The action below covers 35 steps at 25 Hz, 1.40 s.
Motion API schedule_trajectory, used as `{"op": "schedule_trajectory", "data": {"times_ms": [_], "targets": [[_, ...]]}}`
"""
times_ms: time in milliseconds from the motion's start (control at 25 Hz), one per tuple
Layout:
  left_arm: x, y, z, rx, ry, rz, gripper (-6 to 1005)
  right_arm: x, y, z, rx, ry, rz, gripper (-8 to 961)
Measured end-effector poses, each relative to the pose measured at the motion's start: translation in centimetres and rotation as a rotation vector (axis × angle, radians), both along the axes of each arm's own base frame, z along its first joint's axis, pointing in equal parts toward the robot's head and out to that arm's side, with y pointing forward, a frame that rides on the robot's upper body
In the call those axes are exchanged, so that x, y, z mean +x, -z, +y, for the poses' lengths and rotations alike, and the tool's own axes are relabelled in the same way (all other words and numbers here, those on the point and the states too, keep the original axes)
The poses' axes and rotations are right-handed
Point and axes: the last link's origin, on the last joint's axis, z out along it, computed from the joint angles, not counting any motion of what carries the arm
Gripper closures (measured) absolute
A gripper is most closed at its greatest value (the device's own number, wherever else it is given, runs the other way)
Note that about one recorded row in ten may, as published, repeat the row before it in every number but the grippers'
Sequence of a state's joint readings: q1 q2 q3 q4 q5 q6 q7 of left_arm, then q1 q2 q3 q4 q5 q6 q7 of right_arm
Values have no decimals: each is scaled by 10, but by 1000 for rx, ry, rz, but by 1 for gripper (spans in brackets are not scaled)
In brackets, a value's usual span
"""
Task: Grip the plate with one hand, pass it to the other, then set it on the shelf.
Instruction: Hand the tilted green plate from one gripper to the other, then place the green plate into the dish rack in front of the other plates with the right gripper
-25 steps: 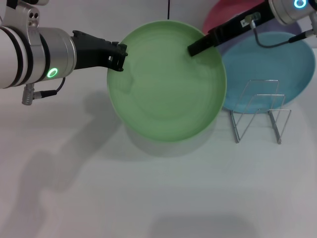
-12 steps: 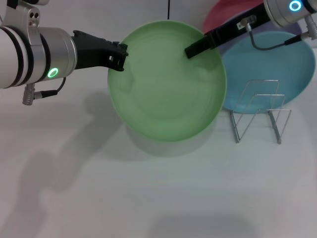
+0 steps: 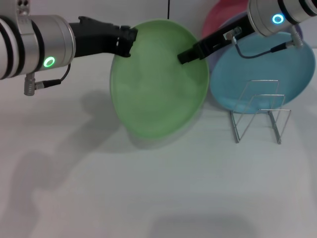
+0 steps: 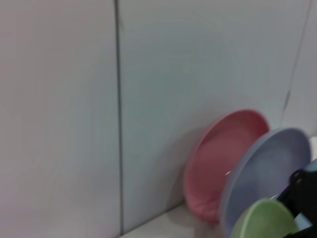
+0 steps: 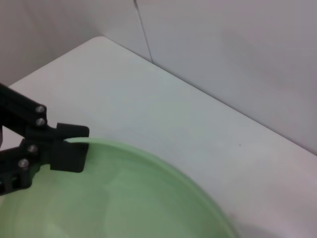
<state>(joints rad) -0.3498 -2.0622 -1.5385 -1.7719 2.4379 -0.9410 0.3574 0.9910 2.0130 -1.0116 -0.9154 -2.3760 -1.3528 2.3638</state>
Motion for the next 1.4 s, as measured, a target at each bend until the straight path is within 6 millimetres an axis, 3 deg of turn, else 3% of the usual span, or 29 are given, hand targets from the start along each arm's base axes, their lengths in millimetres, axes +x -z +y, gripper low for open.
{"op": "schedule_trajectory", "data": {"times_ms": [160,640,880,960,1120,1320,1400], "targets": [[2,-4,-4,5,40,-53,939,-1,-5,-7,4,-10,2,724],[9,-3,-5,-2,76,-53,760,4,-13,-16,1,-5,-3,760],[11,-5,-5,6,85,-53,551,6,-17,-22,-2,-14,-12,794],[12,-5,-5,8,91,-51,338,8,-19,-22,2,-10,-9,831],[13,-6,-5,11,96,-51,240,9,-22,-22,7,-9,-9,870],[8,-11,-3,63,114,-42,215,10,-37,-27,26,-45,-40,875],[-2,-19,-1,142,122,-46,215,8,-64,-34,114,-130,-76,875]]}}
